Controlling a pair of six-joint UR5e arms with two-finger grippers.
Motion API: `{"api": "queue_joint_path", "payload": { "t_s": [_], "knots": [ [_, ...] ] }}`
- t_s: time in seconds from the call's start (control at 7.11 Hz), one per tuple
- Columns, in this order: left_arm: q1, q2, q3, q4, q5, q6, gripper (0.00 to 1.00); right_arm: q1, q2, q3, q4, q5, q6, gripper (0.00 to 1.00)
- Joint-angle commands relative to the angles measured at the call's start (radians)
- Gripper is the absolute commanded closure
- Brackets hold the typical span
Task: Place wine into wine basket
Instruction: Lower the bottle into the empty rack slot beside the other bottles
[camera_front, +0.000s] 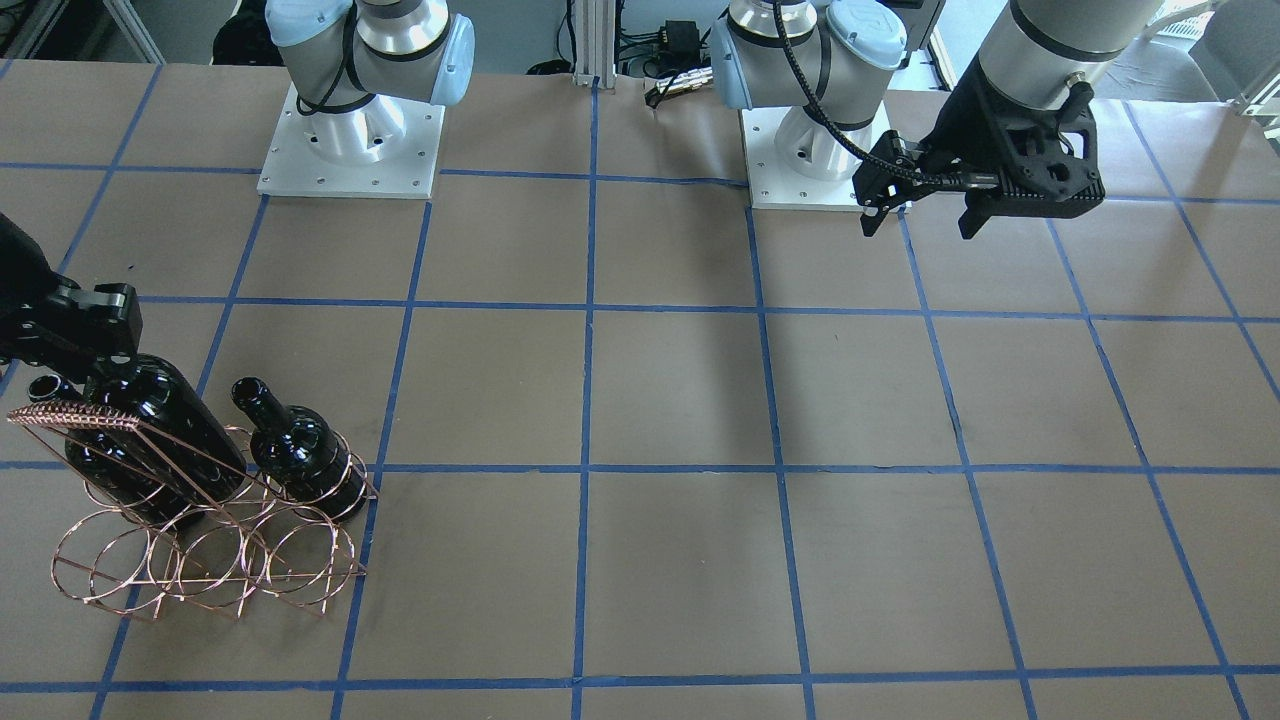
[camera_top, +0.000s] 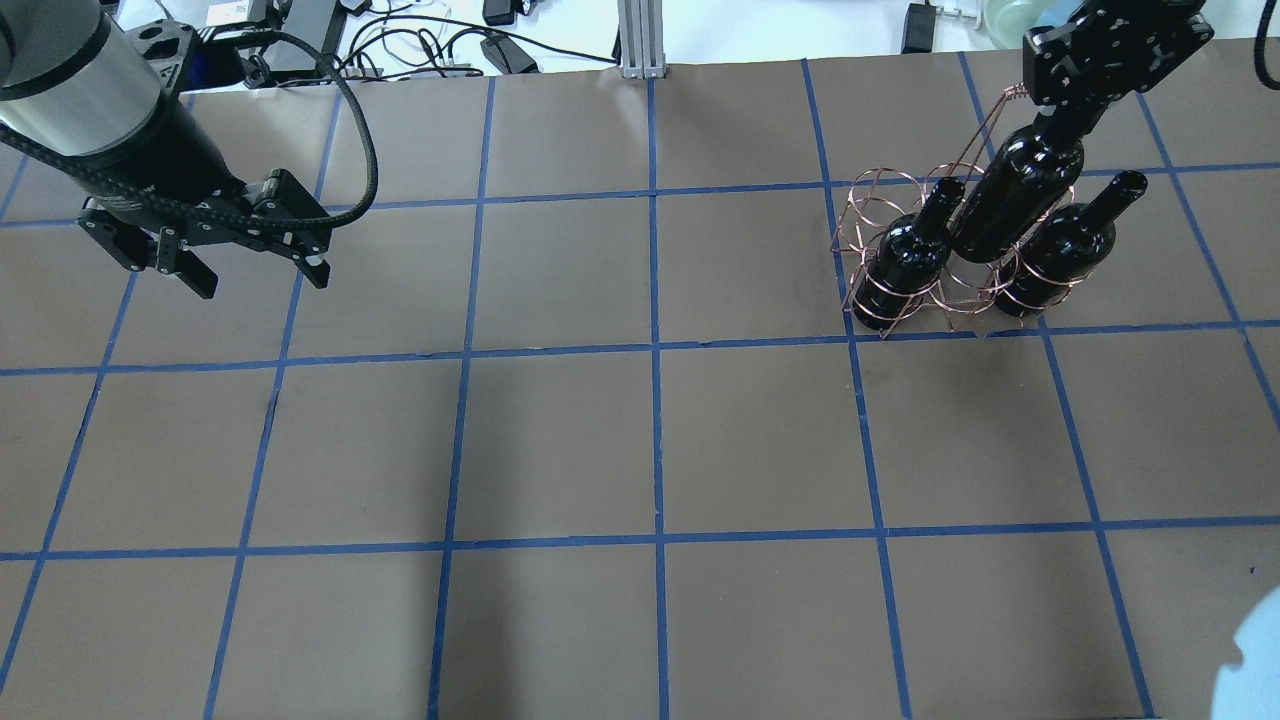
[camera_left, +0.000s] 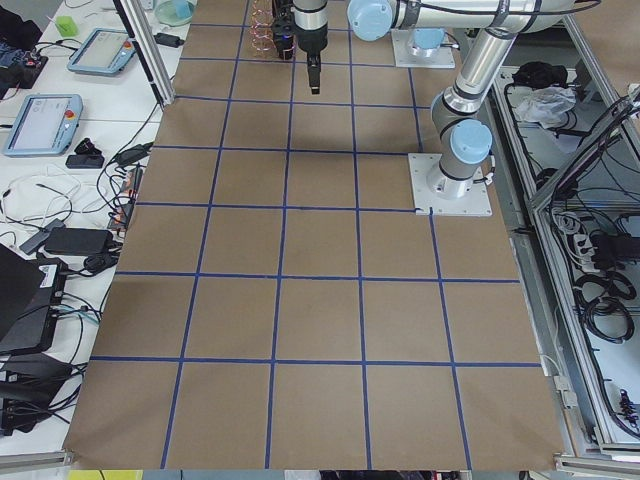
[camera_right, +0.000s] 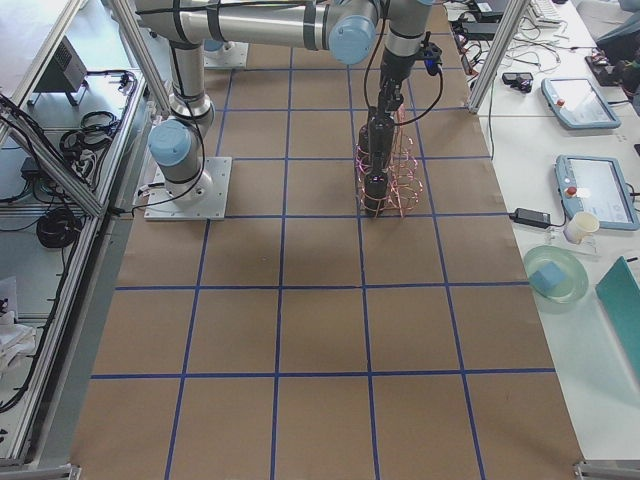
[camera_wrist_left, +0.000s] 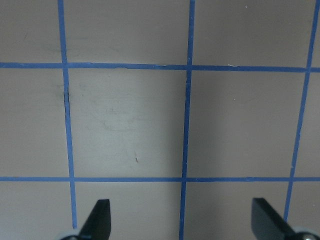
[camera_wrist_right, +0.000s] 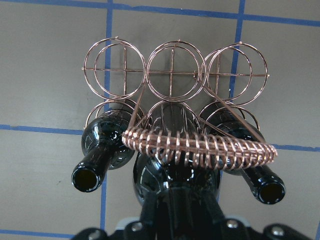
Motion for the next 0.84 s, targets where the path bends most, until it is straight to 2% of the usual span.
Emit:
{"api": "queue_joint_path", "payload": {
  "t_s": [0.0, 0.7],
  "knots": [
    [0.002, 0.003, 0.000, -0.002, 0.005, 0.000, 0.00, -0.001, 0.002, 0.009, 0.003, 0.000, -0.001, 1.00],
    [0.002, 0.010, 0.000, -0.006, 0.008, -0.008, 0.00, -0.001, 0.009, 0.015, 0.008, -0.001, -0.002, 1.00]
  ]
}}
